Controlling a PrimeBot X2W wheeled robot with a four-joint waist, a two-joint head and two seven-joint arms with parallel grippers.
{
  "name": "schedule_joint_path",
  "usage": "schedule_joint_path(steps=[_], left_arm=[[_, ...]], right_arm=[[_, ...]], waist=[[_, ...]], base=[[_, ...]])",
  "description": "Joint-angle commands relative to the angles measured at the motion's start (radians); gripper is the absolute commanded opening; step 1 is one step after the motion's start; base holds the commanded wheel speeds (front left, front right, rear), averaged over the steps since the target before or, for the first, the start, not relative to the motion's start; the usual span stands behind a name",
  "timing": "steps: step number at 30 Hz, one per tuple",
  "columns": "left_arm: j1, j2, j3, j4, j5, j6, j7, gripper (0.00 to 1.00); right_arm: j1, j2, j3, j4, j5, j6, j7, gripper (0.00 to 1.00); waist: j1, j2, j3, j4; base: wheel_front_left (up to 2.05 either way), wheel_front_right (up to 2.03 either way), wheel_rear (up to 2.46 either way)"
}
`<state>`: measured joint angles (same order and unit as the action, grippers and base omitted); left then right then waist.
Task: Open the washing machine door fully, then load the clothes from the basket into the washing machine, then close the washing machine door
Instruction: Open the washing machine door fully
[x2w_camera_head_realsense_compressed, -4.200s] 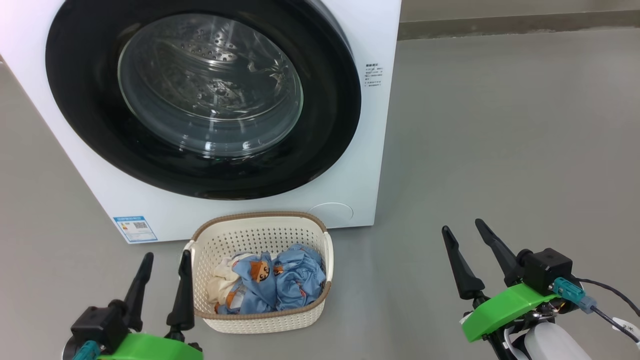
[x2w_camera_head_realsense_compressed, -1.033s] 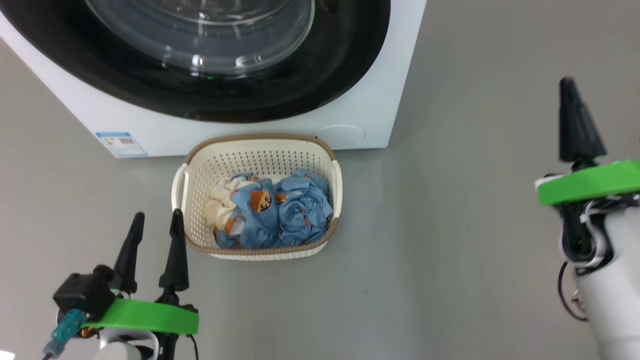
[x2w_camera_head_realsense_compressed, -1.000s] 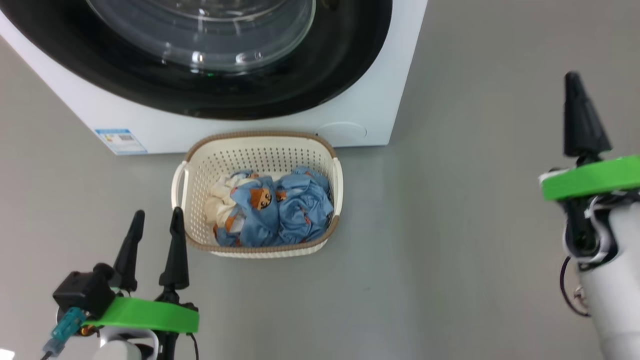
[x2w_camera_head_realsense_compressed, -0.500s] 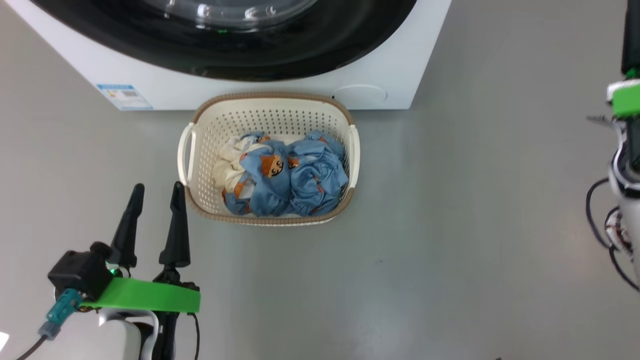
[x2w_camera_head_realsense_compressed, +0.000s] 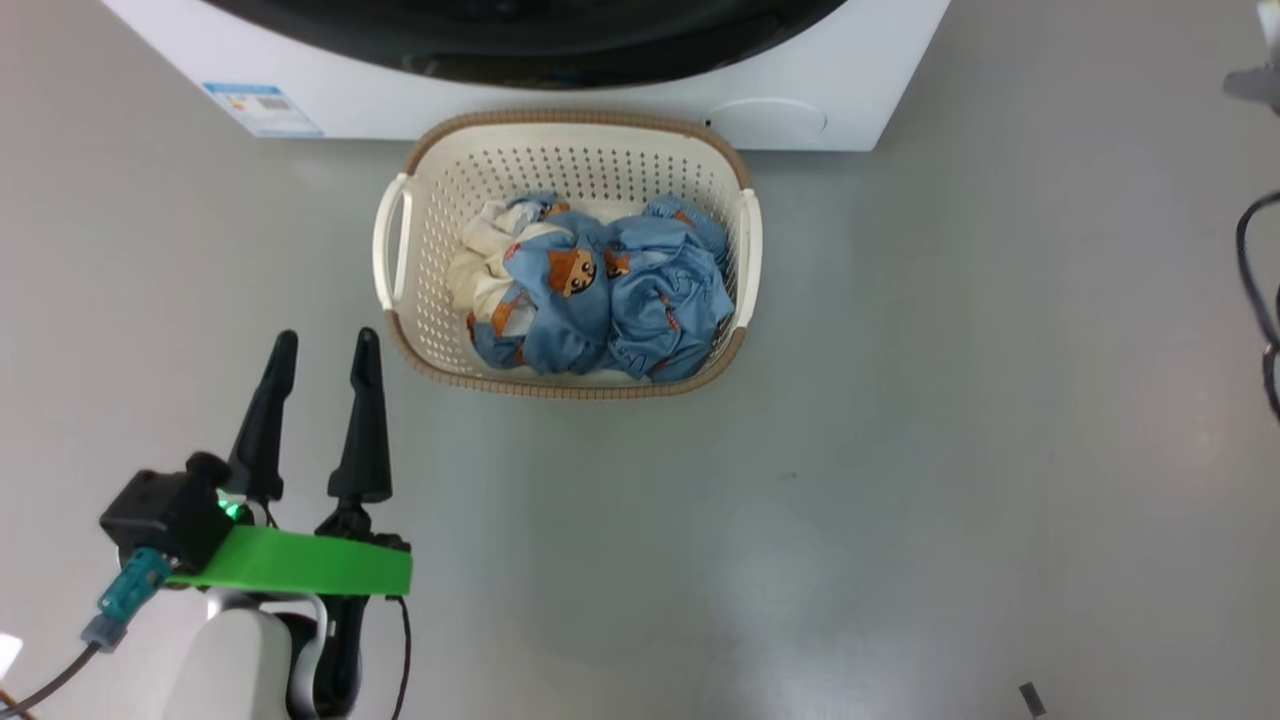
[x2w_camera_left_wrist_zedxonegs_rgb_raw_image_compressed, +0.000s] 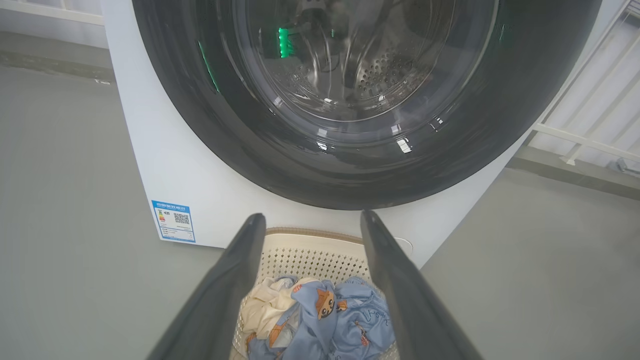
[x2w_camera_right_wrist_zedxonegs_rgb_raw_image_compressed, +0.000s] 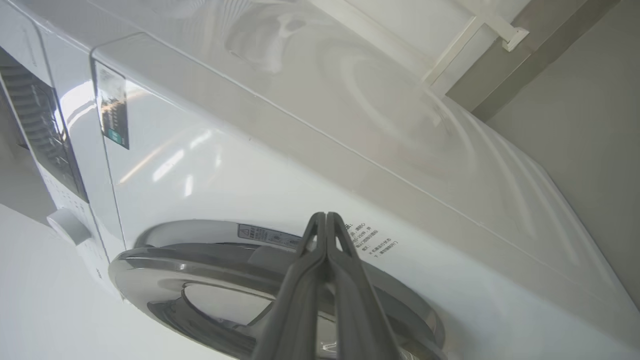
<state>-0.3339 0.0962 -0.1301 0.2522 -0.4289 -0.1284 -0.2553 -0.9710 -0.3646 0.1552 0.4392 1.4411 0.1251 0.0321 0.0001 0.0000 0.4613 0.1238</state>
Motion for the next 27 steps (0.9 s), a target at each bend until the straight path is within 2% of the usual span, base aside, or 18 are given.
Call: schedule_joint_path(steps=[1,7,15,27], left_arm=[[-0.021,0.017,0.026,-0.029,0.002,-0.002,-0.006,1.00],[-0.042,0.010,0.016,-0.026,-0.004,-0.002,-0.006,1.00],[-0.061,0.002,0.009,-0.016,-0.015,-0.002,-0.006,1.00],[-0.070,-0.016,0.004,0.000,-0.025,-0.002,-0.006,1.00]], right_arm=[[-0.030,-0.008,0.008,-0.007,0.022,0.006,0.028,0.00],[-0.145,0.003,0.018,0.081,0.109,0.006,0.168,0.00],[-0.286,0.022,0.061,0.162,0.149,0.006,0.326,0.00],[-0.398,0.026,0.103,0.231,0.132,0.006,0.414,0.00]], waist=[[-0.0001,0.0000,0.023,0.015],[-0.0001,0.0000,0.051,0.033],[-0.0001,0.0000,0.075,0.060],[-0.0001,0.0000,0.096,0.103]], base=[[0.00,0.00,0.00],[0.00,0.00,0.00],[0.00,0.00,0.00],[0.00,0.00,0.00]])
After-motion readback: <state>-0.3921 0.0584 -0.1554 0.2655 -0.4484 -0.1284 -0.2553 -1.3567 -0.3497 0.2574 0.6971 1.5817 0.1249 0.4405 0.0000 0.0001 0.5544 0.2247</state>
